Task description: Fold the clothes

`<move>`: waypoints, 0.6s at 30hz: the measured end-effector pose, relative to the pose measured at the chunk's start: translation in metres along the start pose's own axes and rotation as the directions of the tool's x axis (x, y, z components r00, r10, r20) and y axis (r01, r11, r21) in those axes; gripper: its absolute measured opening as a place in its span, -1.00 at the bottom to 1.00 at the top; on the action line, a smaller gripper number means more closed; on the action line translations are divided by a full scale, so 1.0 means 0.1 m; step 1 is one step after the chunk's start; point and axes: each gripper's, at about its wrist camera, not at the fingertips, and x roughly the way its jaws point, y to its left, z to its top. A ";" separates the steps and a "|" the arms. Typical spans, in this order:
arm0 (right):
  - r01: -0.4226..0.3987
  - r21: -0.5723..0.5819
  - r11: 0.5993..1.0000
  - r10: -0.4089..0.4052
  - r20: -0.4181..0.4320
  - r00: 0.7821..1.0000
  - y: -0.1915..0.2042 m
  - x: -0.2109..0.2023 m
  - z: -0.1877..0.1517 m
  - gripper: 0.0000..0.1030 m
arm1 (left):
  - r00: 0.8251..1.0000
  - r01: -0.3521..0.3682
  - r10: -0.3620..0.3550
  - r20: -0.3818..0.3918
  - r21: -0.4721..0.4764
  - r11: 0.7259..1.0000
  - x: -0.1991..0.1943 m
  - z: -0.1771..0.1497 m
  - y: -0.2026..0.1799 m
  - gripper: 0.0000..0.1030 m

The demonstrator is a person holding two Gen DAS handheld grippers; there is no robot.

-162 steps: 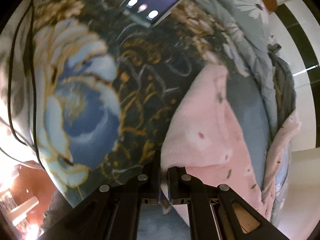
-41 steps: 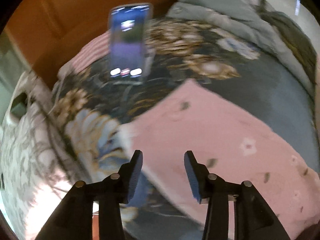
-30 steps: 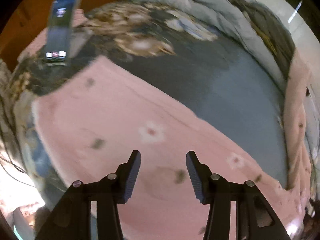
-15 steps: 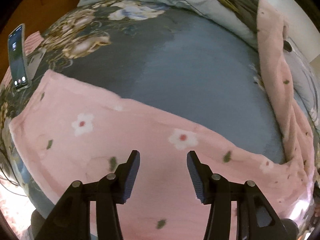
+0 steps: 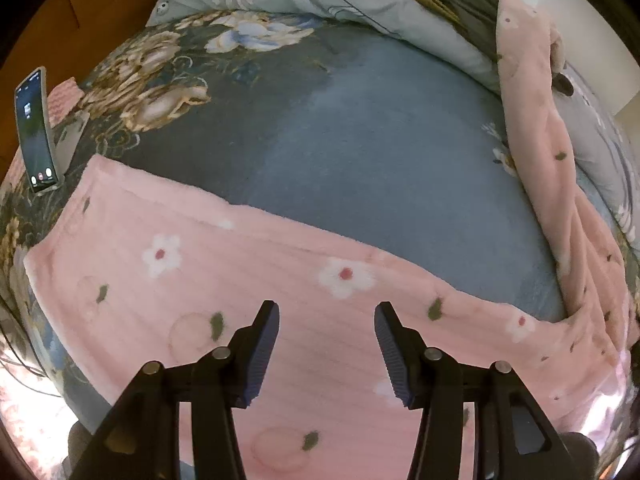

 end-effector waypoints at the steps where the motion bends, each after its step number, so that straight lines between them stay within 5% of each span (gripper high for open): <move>1: -0.001 -0.014 1.000 0.002 0.033 0.999 0.05 -0.09 0.04 -0.83 | 1.000 -0.001 0.001 0.001 0.006 1.000 0.02 0.04 0.01 0.04; 4: -0.011 -0.056 0.998 0.022 0.200 0.980 0.20 -0.47 0.24 -0.84 | 1.000 0.003 -0.003 0.006 0.013 1.000 0.02 0.07 0.00 0.04; 7: 0.052 -0.014 0.999 -0.046 0.283 0.958 0.18 -0.64 0.48 -0.84 | 1.000 0.006 -0.006 0.000 0.016 1.000 0.04 0.08 -0.02 0.04; 13: 0.181 0.072 0.981 -0.195 0.317 0.928 0.05 -0.55 0.63 -0.84 | 1.000 0.014 -0.014 0.008 0.028 1.000 0.01 0.12 -0.05 0.04; 18: 0.261 -0.074 0.962 -0.242 0.202 0.949 0.31 -0.36 0.51 -0.66 | 0.999 0.019 -0.020 0.029 0.025 1.000 -0.04 0.18 -0.02 0.04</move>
